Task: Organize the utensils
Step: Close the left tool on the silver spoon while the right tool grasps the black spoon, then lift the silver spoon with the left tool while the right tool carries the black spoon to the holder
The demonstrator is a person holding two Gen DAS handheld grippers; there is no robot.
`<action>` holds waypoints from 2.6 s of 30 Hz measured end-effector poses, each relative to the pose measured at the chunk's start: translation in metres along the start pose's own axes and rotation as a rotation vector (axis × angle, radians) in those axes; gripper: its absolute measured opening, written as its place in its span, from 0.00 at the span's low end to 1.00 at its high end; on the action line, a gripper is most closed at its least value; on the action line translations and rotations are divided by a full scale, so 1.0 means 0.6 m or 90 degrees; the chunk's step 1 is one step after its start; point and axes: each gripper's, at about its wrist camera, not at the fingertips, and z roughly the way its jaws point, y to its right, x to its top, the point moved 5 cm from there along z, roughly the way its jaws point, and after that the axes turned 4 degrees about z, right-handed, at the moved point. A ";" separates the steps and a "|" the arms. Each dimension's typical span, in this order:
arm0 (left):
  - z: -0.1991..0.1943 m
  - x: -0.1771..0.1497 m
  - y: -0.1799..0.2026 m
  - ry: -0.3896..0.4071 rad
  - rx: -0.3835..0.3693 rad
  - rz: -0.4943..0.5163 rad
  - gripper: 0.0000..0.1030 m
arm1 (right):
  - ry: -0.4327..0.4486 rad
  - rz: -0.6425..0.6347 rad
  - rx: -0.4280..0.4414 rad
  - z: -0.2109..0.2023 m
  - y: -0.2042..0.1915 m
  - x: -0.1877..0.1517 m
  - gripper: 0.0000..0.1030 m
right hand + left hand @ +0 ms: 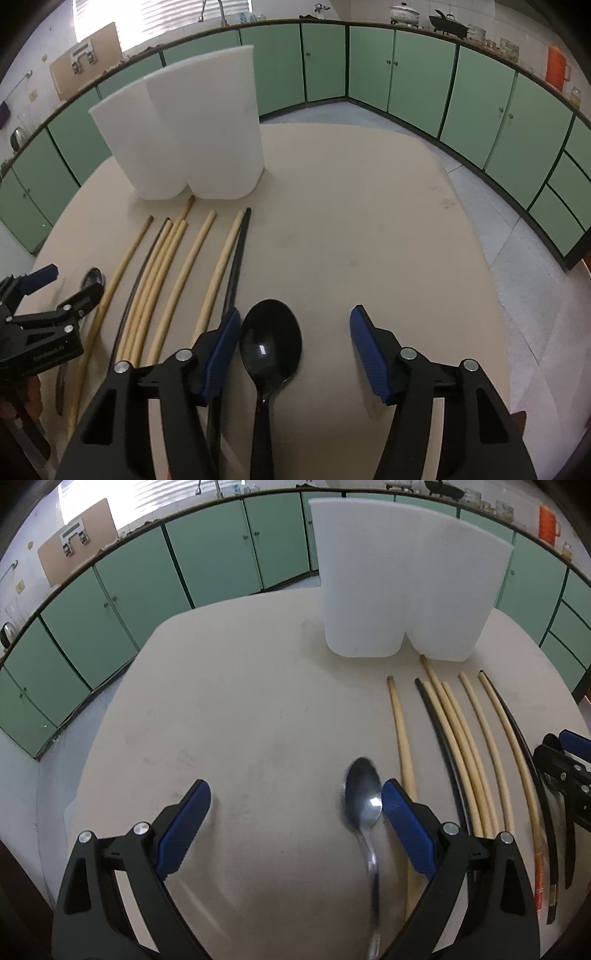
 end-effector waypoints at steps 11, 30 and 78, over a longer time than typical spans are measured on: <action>0.008 0.008 -0.015 -0.008 -0.023 -0.016 0.88 | -0.004 -0.002 -0.014 0.001 -0.001 0.002 0.57; 0.010 0.025 -0.020 -0.009 -0.036 -0.027 0.89 | -0.006 0.005 -0.011 -0.002 0.012 -0.001 0.57; -0.028 0.022 -0.008 0.048 -0.126 -0.032 0.24 | 0.059 -0.006 0.025 -0.018 0.018 -0.001 0.33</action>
